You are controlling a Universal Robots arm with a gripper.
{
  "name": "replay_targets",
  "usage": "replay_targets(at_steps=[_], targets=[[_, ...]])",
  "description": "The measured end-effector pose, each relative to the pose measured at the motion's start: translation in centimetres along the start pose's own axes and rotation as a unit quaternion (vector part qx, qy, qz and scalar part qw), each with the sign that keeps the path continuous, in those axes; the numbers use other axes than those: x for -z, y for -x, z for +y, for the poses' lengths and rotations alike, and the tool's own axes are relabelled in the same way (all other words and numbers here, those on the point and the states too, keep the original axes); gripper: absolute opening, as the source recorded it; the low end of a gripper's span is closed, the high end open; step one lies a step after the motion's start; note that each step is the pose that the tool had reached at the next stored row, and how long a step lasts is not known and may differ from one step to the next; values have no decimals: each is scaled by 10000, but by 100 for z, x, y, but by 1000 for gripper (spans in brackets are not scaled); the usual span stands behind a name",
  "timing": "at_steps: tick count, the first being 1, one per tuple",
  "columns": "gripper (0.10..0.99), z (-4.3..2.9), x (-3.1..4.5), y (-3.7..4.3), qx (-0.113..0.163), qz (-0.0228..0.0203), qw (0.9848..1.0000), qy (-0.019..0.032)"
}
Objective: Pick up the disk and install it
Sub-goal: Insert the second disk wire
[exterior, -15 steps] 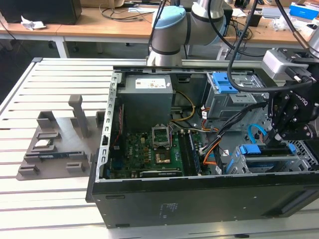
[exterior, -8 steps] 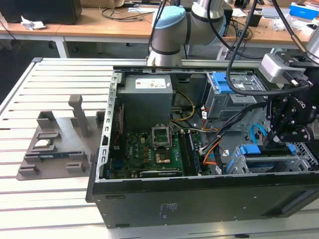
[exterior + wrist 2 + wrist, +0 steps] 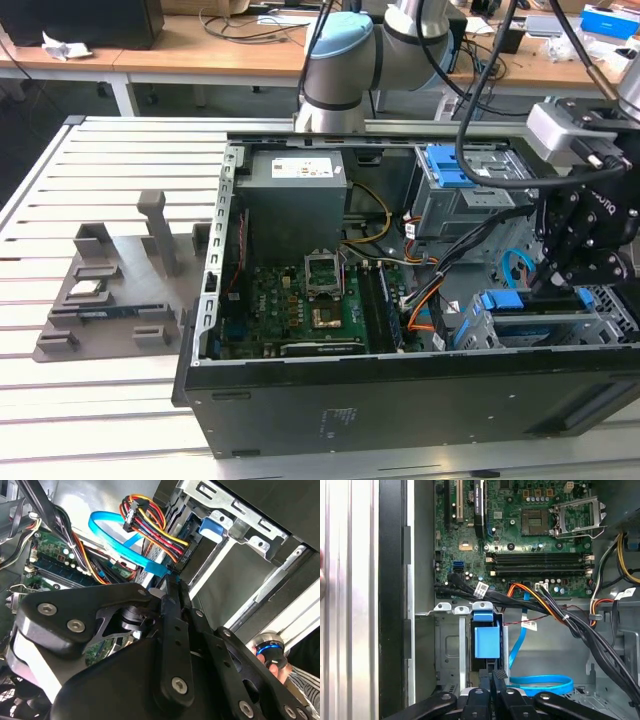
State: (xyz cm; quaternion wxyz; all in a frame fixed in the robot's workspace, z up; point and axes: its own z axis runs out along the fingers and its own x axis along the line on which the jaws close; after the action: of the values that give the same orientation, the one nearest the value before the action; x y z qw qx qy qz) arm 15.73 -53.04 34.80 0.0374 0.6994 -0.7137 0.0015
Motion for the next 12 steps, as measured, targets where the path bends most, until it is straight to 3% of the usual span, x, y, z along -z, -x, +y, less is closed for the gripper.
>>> replay_targets(at_steps=[1, 4, 9, 10, 12], targets=[[173, 4, 73, 2, 0, 5, 10000, -1], [173, 9, 161, 32, 0, 4, 10000, -1], [161, 16, 267, 114, 0, 6, 10000, -2], [102, 17, 284, 129, 0, 4, 10000, -1], [102, 20, 332, 158, 0, 6, 10000, -2]])
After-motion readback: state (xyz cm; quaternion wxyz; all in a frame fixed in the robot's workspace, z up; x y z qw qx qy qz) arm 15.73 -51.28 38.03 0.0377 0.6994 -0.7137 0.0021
